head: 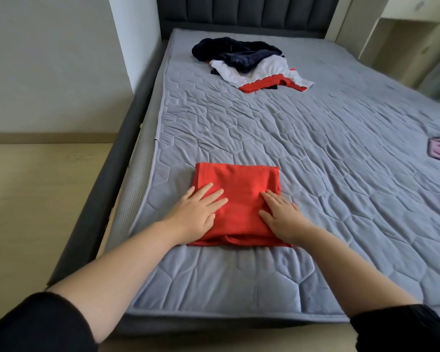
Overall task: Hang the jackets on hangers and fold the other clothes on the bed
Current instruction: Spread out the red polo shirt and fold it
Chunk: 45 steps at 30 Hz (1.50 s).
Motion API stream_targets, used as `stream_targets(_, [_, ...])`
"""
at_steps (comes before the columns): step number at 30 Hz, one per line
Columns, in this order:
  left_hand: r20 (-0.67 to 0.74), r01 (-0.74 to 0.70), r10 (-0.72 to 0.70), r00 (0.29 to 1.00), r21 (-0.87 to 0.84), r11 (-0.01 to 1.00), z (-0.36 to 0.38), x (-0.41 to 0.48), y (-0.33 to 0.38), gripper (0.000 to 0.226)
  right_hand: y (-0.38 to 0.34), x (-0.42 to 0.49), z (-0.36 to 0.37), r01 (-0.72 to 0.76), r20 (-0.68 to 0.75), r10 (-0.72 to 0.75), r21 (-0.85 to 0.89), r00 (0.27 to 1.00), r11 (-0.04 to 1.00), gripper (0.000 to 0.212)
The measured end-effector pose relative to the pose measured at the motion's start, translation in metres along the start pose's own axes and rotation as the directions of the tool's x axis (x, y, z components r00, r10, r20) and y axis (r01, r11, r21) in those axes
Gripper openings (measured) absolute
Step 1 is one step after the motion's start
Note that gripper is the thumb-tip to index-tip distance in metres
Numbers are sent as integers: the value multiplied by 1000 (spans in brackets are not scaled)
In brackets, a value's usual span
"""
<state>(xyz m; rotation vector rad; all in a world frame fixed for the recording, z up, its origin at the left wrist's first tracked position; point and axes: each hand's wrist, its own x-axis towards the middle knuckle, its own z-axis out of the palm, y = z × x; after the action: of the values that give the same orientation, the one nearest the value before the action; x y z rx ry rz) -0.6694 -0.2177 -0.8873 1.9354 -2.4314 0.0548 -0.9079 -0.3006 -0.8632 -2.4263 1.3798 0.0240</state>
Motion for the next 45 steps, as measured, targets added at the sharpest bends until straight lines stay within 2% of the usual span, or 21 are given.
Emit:
stream_targets(2, [33, 8, -4, 999, -146, 989, 12, -14, -15, 53, 14, -2, 13, -41, 102, 35, 60, 994, 997, 65])
stream_targets(4, [-46, 44, -67, 997, -389, 920, 12, -13, -20, 48, 17, 2, 15, -55, -29, 66, 295, 997, 954, 65])
stream_targets(6, [-60, 214, -336, 940, -663, 717, 2, -3, -19, 45, 15, 8, 6, -152, -137, 263, 538, 955, 829, 66])
stream_targets(8, [60, 421, -622, 781, -786, 453, -6, 6, -16, 55, 14, 10, 0, -273, -37, 419, 705, 907, 654, 68])
stream_targets(9, [189, 489, -671, 717, -822, 291, -8, 10, -14, 62, 13, 10, -1, -318, 73, 437, 793, 897, 520, 62])
stream_targets(11, [471, 498, -561, 680, -859, -118, -15, 17, -11, 63, 8, 10, -7, -384, 300, 350, 901, 887, 202, 39])
stream_targets(12, [557, 464, -468, 687, -831, -308, -20, 20, -11, 53, 5, 12, -13, -398, 356, 289, 912, 889, 101, 30])
stream_targets(14, [617, 436, -359, 701, -768, -468, -32, 33, -17, 29, 4, 26, -26, -374, 360, 208, 927, 910, 31, 21])
stream_targets(16, [601, 391, -324, 731, -758, -523, -39, 54, -32, 19, 2, 49, -45, -309, 306, 157, 951, 939, -4, 18])
stream_targets(19, [537, 315, -305, 786, -774, -549, -50, 83, -54, 21, -4, 81, -73, -238, 242, 96, 970, 965, -52, 11])
stream_targets(21, [530, 293, -281, 800, -755, -587, -63, 93, -62, 22, -10, 96, -89, -224, 229, 81, 972, 970, -64, 22])
stream_targets(23, [537, 296, -273, 798, -744, -599, -85, 98, -71, 24, -17, 104, -108, -227, 231, 71, 972, 970, -69, 36])
stream_targets(26, [584, 352, -289, 759, -741, -572, -137, 96, -83, 24, -38, 104, -148, -301, 305, 104, 952, 947, -50, 23])
stream_targets(29, [533, 408, -435, 726, -843, -352, -208, 89, -100, 11, -70, 101, -199, -337, 317, 156, 934, 935, 121, 17])
stream_targets(32, [414, 460, -568, 711, -885, -68, -290, 75, -120, 34, -117, 93, -254, -369, 336, 160, 885, 928, 284, 27])
stream_targets(34, [339, 464, -586, 736, -883, 73, -351, 64, -131, 35, -152, 85, -294, -407, 382, 146, 826, 913, 389, 22])
stream_targets(36, [289, 469, -600, 746, -868, 165, -413, 48, -142, 36, -190, 77, -334, -431, 413, 145, 778, 899, 457, 17])
stream_targets(38, [271, 467, -603, 750, -863, 193, -473, 29, -156, 37, -234, 71, -374, -424, 410, 150, 738, 900, 525, 20])
stream_targets(41, [260, 495, -613, 746, -832, 249, -558, -14, -177, 56, -309, 62, -433, -243, 224, 127, 633, 966, 735, 64])
stream_targets(43, [242, 509, -604, 759, -799, 321, -611, -51, -193, 56, -367, 57, -472, 9, 62, -49, 524, 997, 852, 91])
stream_targets(45, [220, 524, -596, 772, -751, 402, -659, -92, -213, 53, -432, 53, -506, 227, 35, -278, 487, 960, 843, 97])
